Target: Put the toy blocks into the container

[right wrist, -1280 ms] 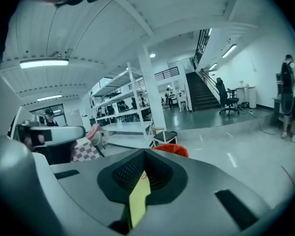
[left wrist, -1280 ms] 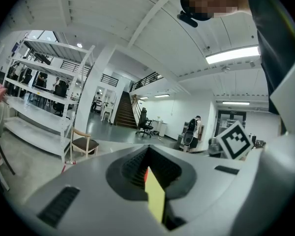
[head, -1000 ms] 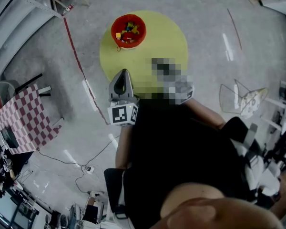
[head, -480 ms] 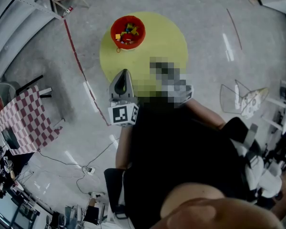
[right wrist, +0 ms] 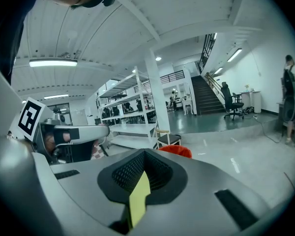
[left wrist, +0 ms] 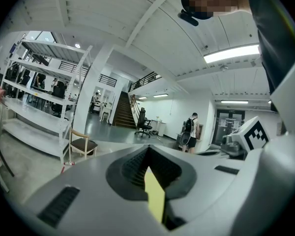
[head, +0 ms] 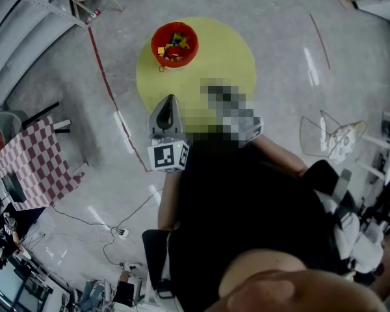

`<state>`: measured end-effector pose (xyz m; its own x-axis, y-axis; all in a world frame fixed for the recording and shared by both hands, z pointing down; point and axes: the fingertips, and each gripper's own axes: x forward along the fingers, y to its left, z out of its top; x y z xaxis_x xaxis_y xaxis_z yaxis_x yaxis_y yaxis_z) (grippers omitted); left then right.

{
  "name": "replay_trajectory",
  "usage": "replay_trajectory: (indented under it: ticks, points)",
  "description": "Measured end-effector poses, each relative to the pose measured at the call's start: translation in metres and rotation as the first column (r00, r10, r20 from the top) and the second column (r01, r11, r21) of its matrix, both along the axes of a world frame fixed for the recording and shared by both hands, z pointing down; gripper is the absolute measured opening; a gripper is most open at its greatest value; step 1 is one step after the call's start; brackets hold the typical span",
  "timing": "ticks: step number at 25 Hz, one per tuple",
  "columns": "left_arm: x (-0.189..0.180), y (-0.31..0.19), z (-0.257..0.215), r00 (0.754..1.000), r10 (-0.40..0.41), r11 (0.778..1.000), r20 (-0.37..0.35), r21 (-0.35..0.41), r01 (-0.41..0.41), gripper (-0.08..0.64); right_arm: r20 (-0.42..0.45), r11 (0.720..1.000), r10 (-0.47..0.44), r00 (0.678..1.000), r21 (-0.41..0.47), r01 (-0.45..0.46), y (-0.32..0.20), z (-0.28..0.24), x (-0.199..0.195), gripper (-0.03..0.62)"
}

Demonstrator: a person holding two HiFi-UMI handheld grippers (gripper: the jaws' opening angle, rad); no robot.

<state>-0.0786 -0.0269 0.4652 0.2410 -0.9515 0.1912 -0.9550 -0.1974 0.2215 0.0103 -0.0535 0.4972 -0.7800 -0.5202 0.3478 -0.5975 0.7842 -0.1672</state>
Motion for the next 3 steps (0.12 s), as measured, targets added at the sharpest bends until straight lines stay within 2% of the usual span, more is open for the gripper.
replay_trajectory:
  ticks: [3]
  points:
    - [0.0017, 0.0013, 0.0016, 1.000, 0.005, 1.000, 0.009, -0.006, -0.005, -0.008, 0.000, 1.000, -0.002, 1.000, -0.004, 0.002, -0.0003, 0.0006, 0.0014, -0.003]
